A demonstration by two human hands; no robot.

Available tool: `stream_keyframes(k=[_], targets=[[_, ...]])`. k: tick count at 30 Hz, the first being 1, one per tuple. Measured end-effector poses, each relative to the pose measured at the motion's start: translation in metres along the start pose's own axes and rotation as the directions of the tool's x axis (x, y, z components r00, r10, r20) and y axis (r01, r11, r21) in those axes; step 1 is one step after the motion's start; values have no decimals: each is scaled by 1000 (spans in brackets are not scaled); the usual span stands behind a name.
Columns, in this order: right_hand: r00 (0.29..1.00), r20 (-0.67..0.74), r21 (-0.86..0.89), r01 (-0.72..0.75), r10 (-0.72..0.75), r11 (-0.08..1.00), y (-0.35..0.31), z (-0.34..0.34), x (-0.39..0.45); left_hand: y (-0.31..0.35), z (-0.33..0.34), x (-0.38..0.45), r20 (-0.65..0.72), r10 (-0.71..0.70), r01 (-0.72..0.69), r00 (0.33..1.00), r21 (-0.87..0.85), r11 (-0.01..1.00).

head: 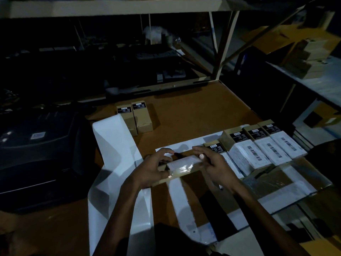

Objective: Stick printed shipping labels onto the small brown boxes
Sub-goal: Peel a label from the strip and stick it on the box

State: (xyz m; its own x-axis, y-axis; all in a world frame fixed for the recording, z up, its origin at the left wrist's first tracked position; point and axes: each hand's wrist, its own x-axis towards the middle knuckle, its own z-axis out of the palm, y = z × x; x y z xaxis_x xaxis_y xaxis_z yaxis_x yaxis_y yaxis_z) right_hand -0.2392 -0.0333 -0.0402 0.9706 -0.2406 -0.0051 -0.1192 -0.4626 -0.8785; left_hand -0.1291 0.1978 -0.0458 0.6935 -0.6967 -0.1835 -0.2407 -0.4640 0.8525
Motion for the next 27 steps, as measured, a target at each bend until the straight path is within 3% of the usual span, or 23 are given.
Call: stream_keyframes(k=[6, 11, 18, 27], targets=[[969, 246, -164, 28, 13, 986, -7, -17, 30, 4, -2, 7, -59, 22, -20, 998, 31, 999], [897, 439, -118, 0, 53, 993, -18, -25, 45, -1, -4, 11, -26, 45, -43, 999, 63, 997], [892, 444, -78, -57, 86, 995, -11, -22, 63, -7, -5, 18, -47, 33, -30, 998, 74, 997], [866, 499, -138, 38, 36, 990, -7, -21, 79, -12, -9, 23, -3, 92, -91, 996, 120, 989]])
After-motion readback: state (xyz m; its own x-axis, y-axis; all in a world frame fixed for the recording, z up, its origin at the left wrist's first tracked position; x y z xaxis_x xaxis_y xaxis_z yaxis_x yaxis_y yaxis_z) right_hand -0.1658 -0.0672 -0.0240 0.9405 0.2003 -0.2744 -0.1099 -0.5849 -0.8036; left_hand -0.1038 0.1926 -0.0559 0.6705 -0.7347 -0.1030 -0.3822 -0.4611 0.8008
